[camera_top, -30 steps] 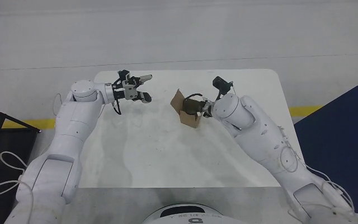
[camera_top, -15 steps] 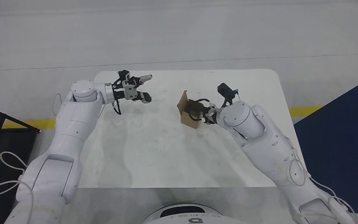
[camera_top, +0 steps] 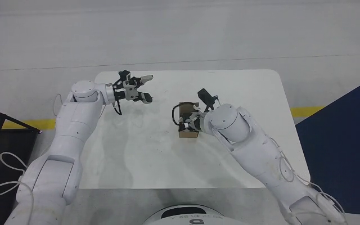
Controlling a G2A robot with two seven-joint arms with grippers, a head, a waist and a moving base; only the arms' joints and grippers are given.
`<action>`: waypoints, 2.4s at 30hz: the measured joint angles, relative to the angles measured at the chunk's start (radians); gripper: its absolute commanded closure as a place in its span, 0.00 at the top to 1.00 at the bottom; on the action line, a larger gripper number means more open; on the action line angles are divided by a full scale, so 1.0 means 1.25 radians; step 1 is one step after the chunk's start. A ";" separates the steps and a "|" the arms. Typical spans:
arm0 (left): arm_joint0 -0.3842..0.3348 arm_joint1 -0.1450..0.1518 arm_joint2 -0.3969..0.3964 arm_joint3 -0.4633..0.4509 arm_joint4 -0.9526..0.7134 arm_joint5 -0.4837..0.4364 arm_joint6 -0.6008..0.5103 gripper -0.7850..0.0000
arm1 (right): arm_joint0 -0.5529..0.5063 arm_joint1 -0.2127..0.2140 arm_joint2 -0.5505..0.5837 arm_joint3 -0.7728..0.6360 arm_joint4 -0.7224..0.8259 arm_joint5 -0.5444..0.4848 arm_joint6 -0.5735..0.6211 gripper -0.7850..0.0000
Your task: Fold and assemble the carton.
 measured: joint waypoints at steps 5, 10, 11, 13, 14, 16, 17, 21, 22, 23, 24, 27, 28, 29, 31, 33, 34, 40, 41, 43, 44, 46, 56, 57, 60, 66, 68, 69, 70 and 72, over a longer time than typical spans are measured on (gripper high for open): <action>0.000 0.000 0.000 0.000 0.000 0.000 0.000 1.00 | 0.020 -0.020 -0.017 -0.003 0.035 0.000 -0.082 0.42; 0.000 0.000 0.000 0.000 0.000 0.000 0.000 1.00 | -0.042 -0.014 0.027 -0.138 0.025 -0.016 -0.162 0.44; 0.000 0.000 0.000 0.000 0.000 0.000 0.000 1.00 | -0.059 -0.010 0.036 -0.169 0.013 -0.025 -0.171 0.45; 0.000 0.000 0.000 0.000 0.000 0.000 0.000 1.00 | -0.102 0.003 0.065 -0.239 -0.021 -0.049 -0.178 0.51; 0.000 0.000 0.000 0.000 0.000 0.000 0.000 1.00 | -0.122 0.009 0.081 -0.268 -0.036 -0.064 -0.177 0.75; 0.000 0.000 0.000 0.000 0.000 0.000 0.000 1.00 | -0.162 0.022 0.115 -0.322 -0.068 -0.108 -0.157 1.00; 0.000 0.000 0.000 0.000 0.000 0.000 0.000 1.00 | -0.167 0.024 0.120 -0.329 -0.073 -0.120 -0.152 1.00; 0.000 0.000 0.000 0.000 0.000 0.000 0.000 1.00 | -0.165 0.024 0.118 -0.326 -0.071 -0.112 -0.153 1.00; 0.000 0.000 0.000 0.000 0.000 0.000 0.000 1.00 | -0.165 0.024 0.118 -0.326 -0.071 -0.112 -0.153 1.00; 0.000 0.000 0.000 0.000 0.000 0.000 0.000 1.00 | -0.165 0.024 0.118 -0.326 -0.071 -0.112 -0.153 1.00; 0.000 0.000 0.000 0.000 0.000 0.000 0.000 1.00 | -0.165 0.024 0.118 -0.326 -0.071 -0.112 -0.153 1.00; 0.000 0.000 0.000 0.000 0.000 0.000 0.000 1.00 | -0.165 0.024 0.118 -0.326 -0.071 -0.112 -0.153 1.00; 0.000 0.000 0.000 0.000 0.000 0.000 0.000 1.00 | -0.165 0.024 0.118 -0.326 -0.071 -0.112 -0.153 1.00; 0.000 0.000 0.000 0.000 0.000 0.000 0.000 1.00 | -0.165 0.024 0.118 -0.326 -0.071 -0.112 -0.153 1.00; 0.000 0.000 0.000 0.000 0.000 0.000 0.000 1.00 | -0.168 0.025 0.115 -0.328 -0.076 -0.117 -0.154 1.00; 0.000 0.000 0.000 0.000 0.000 0.000 0.000 1.00 | -0.186 0.035 0.104 -0.348 -0.117 -0.142 -0.141 1.00; 0.001 0.000 0.000 -0.001 0.000 0.000 0.001 1.00 | -0.208 0.043 0.108 -0.371 -0.154 -0.163 -0.114 1.00; 0.047 0.005 0.004 -0.074 0.016 0.012 0.021 1.00 | -0.381 0.086 0.309 -0.384 -0.164 -0.274 0.030 0.87; 0.054 0.006 0.006 -0.084 0.017 0.017 0.012 1.00 | -0.403 0.091 0.337 -0.372 -0.168 -0.288 0.043 0.78; 0.070 0.007 0.016 -0.105 0.025 0.029 -0.013 1.00 | -0.440 0.097 0.392 -0.338 -0.172 -0.295 0.049 0.68; 0.075 0.007 0.025 -0.112 0.035 0.033 -0.024 1.00 | -0.448 0.099 0.405 -0.323 -0.178 -0.294 0.049 0.67; 0.083 0.005 0.051 -0.126 0.066 0.042 -0.055 1.00 | -0.451 0.102 0.407 -0.290 -0.203 -0.289 0.055 0.65; 0.072 -0.005 0.134 -0.128 0.156 0.038 -0.107 1.00 | -0.393 0.100 0.306 -0.227 -0.237 -0.287 0.092 0.61; 0.070 -0.007 0.139 -0.129 0.155 0.038 -0.110 1.00 | -0.386 0.099 0.297 -0.225 -0.236 -0.286 0.094 0.60; 0.062 -0.014 0.158 -0.129 0.158 0.040 -0.122 0.77 | -0.360 0.097 0.267 -0.215 -0.236 -0.279 0.100 0.60; 0.044 -0.026 0.203 -0.121 0.194 0.040 -0.124 0.84 | -0.313 0.093 0.204 -0.197 -0.272 -0.266 0.113 0.61; 0.039 -0.030 0.214 -0.118 0.199 0.040 -0.123 0.88 | -0.298 0.091 0.187 -0.190 -0.281 -0.257 0.113 0.58; 0.036 -0.032 0.218 -0.115 0.199 0.039 -0.121 0.90 | -0.293 0.090 0.181 -0.186 -0.283 -0.253 0.112 0.58; 0.034 -0.033 0.222 -0.112 0.201 0.038 -0.119 0.91 | -0.285 0.089 0.173 -0.181 -0.286 -0.249 0.111 0.58; 0.029 -0.036 0.228 -0.107 0.204 0.036 -0.117 0.92 | -0.275 0.088 0.163 -0.175 -0.292 -0.243 0.109 0.56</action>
